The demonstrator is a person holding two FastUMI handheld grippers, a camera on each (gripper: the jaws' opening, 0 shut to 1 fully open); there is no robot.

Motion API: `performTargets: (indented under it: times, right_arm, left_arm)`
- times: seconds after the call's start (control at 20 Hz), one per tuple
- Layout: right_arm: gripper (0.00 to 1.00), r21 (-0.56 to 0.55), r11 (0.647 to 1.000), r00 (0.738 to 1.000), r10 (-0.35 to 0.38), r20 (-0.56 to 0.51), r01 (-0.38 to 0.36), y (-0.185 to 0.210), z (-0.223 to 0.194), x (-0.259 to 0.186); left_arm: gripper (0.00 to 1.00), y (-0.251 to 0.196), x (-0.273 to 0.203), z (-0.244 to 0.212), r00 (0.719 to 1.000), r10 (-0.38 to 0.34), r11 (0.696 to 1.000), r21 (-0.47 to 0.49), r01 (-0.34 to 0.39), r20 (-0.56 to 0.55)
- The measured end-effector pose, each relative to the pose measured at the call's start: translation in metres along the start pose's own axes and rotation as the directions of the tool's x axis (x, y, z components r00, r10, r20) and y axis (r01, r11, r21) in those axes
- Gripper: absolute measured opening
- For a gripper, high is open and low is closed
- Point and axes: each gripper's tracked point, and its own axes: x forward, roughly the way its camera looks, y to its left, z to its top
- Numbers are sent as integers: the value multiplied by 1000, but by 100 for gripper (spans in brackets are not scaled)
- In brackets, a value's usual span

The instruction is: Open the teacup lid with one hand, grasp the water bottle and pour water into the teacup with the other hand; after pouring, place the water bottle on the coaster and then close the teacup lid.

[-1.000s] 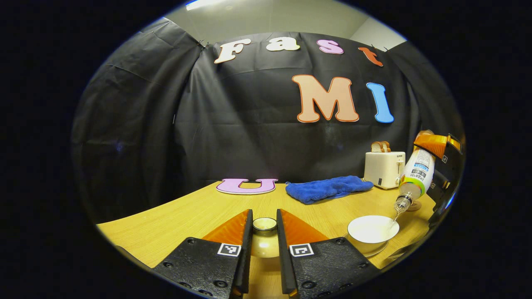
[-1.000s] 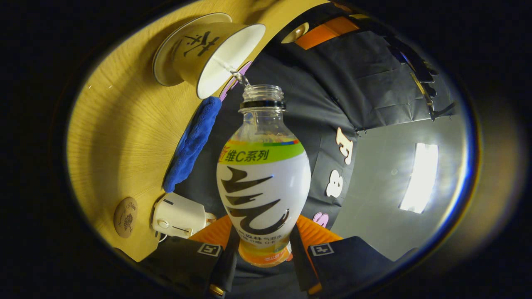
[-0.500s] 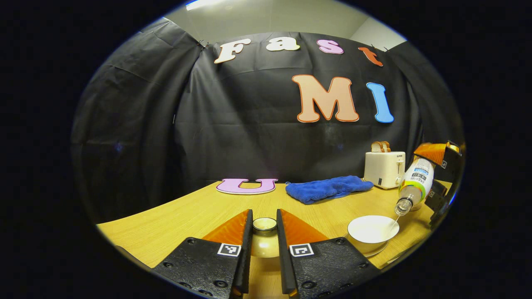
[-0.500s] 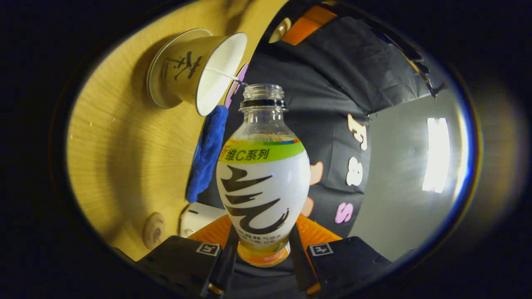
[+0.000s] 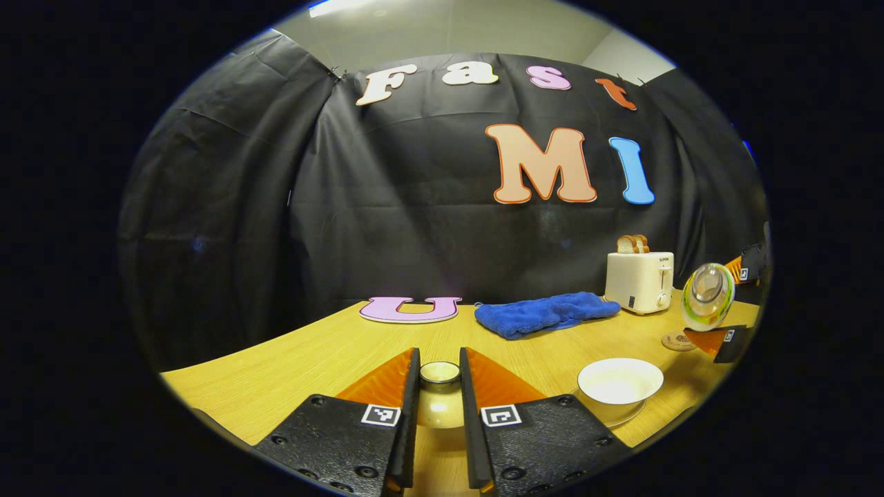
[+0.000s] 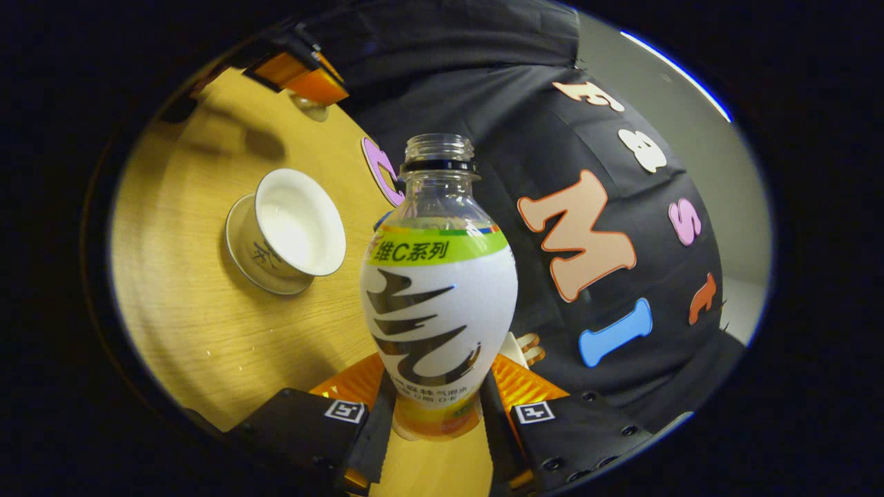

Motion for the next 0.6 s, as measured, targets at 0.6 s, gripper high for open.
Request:
performTargets:
  times: [0.6]
  right_arm:
    - [65,732,679,998,30,54,-60,-83,-24,0]
  left_arm:
    - [28,0,1,0,1000,2,1000,-1,-2,2]
